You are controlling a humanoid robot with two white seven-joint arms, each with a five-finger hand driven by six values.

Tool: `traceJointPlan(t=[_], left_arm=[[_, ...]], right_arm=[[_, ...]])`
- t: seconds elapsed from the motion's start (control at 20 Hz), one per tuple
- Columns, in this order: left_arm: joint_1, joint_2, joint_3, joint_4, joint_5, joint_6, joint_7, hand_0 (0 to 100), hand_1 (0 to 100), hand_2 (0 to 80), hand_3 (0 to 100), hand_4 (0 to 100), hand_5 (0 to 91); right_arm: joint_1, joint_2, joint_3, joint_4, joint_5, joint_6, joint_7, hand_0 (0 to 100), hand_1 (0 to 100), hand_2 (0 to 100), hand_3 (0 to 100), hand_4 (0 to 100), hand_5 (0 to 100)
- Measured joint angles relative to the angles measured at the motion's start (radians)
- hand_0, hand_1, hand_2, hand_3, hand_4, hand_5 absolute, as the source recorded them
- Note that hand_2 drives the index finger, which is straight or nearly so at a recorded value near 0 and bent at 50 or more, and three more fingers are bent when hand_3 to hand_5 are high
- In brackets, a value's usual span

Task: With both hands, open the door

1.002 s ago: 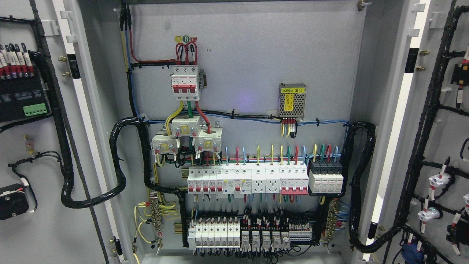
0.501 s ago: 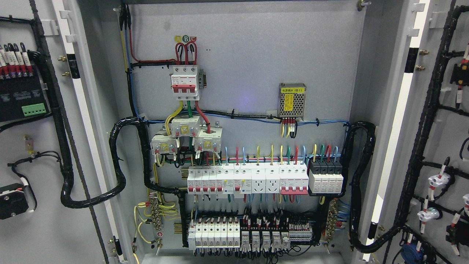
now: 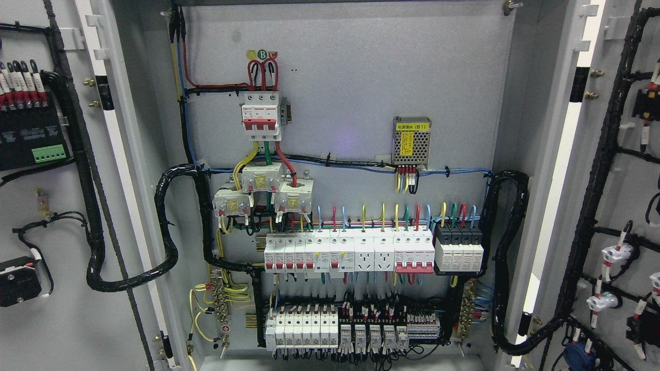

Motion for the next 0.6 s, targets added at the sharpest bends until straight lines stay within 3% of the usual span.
traceJointPlan(t=[0.6], left_arm=[[0.001,0.006,0.001,-0.001,0.001,-0.002,-0.001,0,0,0.0,0,3,0.0]], right_arm=[[0.006,0.017,0.070,-0.030,0.082,0.000,0.002,0,0,0,0,0,0]])
